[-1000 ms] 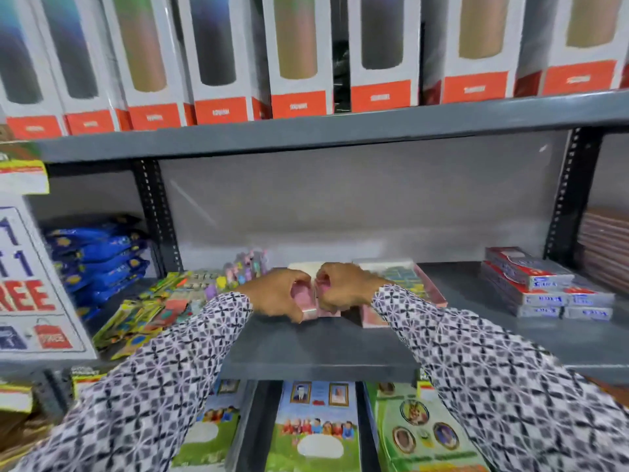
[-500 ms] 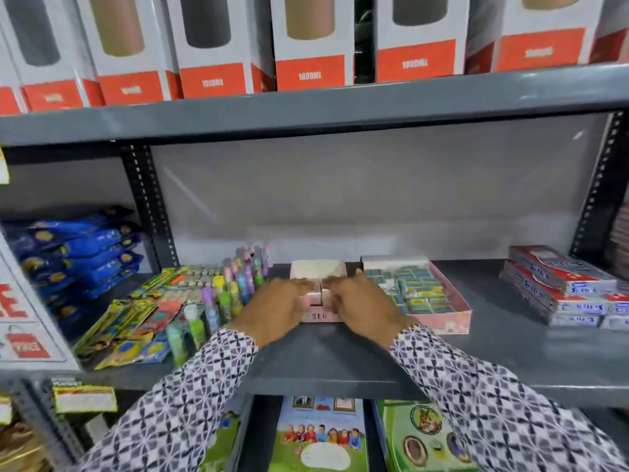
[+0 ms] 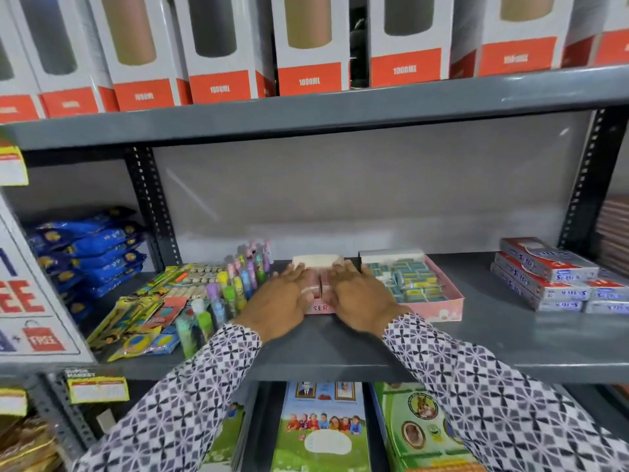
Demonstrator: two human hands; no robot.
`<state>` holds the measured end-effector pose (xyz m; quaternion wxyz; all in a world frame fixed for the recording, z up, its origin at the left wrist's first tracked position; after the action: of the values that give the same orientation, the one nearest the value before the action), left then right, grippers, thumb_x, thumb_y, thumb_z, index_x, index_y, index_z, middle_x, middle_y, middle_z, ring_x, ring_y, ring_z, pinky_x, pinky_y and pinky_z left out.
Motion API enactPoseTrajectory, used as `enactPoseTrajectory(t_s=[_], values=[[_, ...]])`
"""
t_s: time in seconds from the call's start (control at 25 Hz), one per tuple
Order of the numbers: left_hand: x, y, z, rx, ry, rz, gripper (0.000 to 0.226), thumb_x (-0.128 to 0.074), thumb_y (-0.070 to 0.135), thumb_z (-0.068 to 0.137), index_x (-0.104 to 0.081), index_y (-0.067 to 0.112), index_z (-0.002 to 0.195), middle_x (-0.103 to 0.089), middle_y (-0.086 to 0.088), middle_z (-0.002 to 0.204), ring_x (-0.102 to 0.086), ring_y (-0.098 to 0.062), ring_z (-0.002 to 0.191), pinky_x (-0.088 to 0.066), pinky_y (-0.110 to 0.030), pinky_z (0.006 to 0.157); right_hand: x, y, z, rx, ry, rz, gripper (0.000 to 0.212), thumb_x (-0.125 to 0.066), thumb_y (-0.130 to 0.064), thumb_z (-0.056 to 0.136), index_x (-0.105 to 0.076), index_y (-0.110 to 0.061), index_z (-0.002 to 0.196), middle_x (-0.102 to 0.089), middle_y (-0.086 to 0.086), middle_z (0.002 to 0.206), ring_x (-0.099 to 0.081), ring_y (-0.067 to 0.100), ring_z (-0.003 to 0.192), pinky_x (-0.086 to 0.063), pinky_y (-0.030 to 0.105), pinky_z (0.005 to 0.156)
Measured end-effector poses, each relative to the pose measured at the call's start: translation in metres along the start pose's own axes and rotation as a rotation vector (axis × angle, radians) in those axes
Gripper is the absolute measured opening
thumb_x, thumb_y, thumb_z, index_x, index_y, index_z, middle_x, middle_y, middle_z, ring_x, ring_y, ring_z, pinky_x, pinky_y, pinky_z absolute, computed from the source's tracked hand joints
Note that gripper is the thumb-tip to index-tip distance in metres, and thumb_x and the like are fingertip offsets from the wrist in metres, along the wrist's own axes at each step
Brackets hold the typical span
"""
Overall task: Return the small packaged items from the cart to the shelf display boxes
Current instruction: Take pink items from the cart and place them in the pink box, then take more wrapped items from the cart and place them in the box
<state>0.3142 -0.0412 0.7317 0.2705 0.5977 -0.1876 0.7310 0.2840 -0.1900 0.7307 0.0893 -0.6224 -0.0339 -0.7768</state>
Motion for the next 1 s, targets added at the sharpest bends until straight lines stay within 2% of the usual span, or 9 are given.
enactPoseTrajectory(t_s=[0.08, 0.16, 0.24, 0.32, 0.56, 0.72, 0.8, 0.92, 1.0], values=[[0.001, 0.012, -0.031, -0.017, 0.14, 0.056, 0.073, -0.037, 0.047, 0.111, -0.004, 0.022, 0.17, 0.005, -0.005, 0.178, 0.005, -0.024, 0.166, -0.007, -0.048, 0.135, -0.006, 0.001, -0.032, -0.047, 0.091, -0.058, 0.077, -0.034, -0.054, 0.106, -0.011, -0.013, 0.167, -0.006, 0.01, 0.176, -0.001, 0.03, 0.162, -0.003, 0.054, 0.13], [-0.008, 0.027, -0.076, -0.031, 0.334, 0.086, 0.078, -0.035, 0.054, 0.11, 0.001, 0.019, 0.17, 0.011, -0.008, 0.179, 0.011, -0.028, 0.165, -0.006, -0.051, 0.134, -0.016, 0.001, -0.082, -0.068, 0.25, -0.055, 0.085, -0.029, -0.068, 0.103, -0.008, -0.016, 0.167, -0.003, 0.01, 0.176, 0.0, 0.031, 0.162, -0.004, 0.056, 0.13], [-0.042, 0.049, -0.127, -0.056, 0.462, -0.034, 0.081, -0.042, 0.05, 0.109, -0.003, 0.016, 0.17, 0.006, -0.01, 0.18, 0.006, -0.032, 0.166, -0.006, -0.052, 0.134, -0.045, -0.002, -0.145, -0.059, 0.367, 0.001, 0.084, -0.03, -0.067, 0.104, -0.01, -0.016, 0.167, -0.005, 0.011, 0.176, -0.002, 0.034, 0.162, -0.005, 0.056, 0.13], [-0.101, 0.07, -0.175, -0.048, 0.444, -0.14, 0.082, -0.05, 0.044, 0.106, -0.008, 0.016, 0.17, 0.0, -0.01, 0.18, 0.002, -0.035, 0.166, -0.006, -0.052, 0.134, -0.094, -0.004, -0.209, -0.075, 0.352, 0.053, 0.082, -0.036, -0.063, 0.105, -0.01, -0.016, 0.167, -0.004, 0.011, 0.176, -0.001, 0.035, 0.162, -0.008, 0.059, 0.129], [-0.325, 0.108, -0.256, 0.008, -0.007, -0.308, 0.076, -0.053, 0.038, 0.108, -0.013, 0.017, 0.169, -0.009, -0.012, 0.179, -0.003, -0.031, 0.166, -0.016, -0.051, 0.133, -0.27, 0.003, -0.339, -0.231, -0.011, 0.165, 0.083, -0.037, -0.063, 0.106, -0.008, -0.015, 0.167, 0.0, 0.011, 0.176, 0.005, 0.033, 0.162, -0.001, 0.053, 0.13], [-0.501, 0.112, -0.319, 0.056, -0.436, -0.351, 0.073, -0.048, 0.036, 0.11, -0.015, 0.011, 0.169, -0.006, -0.01, 0.178, -0.001, -0.029, 0.166, -0.017, -0.05, 0.132, -0.427, -0.003, -0.42, -0.344, -0.328, 0.269, 0.077, -0.045, -0.052, 0.105, -0.021, -0.01, 0.165, -0.01, 0.012, 0.175, -0.01, 0.033, 0.162, -0.009, 0.051, 0.13], [-0.562, 0.108, -0.344, 0.033, -0.567, -0.319, 0.073, -0.046, 0.036, 0.11, -0.012, 0.012, 0.169, -0.005, -0.011, 0.179, -0.003, -0.03, 0.166, -0.014, -0.048, 0.133, -0.496, -0.017, -0.45, -0.377, -0.526, 0.356, 0.078, -0.045, -0.052, 0.105, -0.016, -0.012, 0.166, -0.007, 0.011, 0.175, -0.011, 0.033, 0.162, -0.011, 0.048, 0.13], [-0.634, 0.098, -0.366, -0.019, -0.682, -0.229, 0.075, -0.044, 0.036, 0.108, -0.007, 0.013, 0.17, -0.002, -0.013, 0.179, -0.001, -0.033, 0.166, -0.007, -0.045, 0.134, -0.588, -0.05, -0.482, -0.425, -0.786, 0.413, 0.089, -0.054, -0.056, 0.1, -0.01, -0.015, 0.166, -0.015, 0.014, 0.174, -0.021, 0.035, 0.158, -0.03, 0.046, 0.124], [-0.668, 0.094, -0.372, -0.049, -0.704, -0.177, 0.077, -0.045, 0.036, 0.105, -0.008, 0.016, 0.17, -0.001, -0.017, 0.178, 0.0, -0.038, 0.165, -0.006, -0.051, 0.132, -0.635, -0.072, -0.495, -0.463, -0.89, 0.408, 0.096, -0.063, -0.059, 0.093, -0.017, -0.014, 0.163, -0.028, 0.016, 0.165, -0.034, 0.038, 0.148, -0.046, 0.049, 0.11]])
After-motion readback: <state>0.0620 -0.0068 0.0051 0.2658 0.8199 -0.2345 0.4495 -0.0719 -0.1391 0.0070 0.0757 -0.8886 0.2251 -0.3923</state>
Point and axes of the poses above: each hand's wrist, its own z-axis towards the middle knuckle, its own x-axis out of the back of the hand, y = z × x, the point moved 6 cm from there along z, towards the middle knuckle
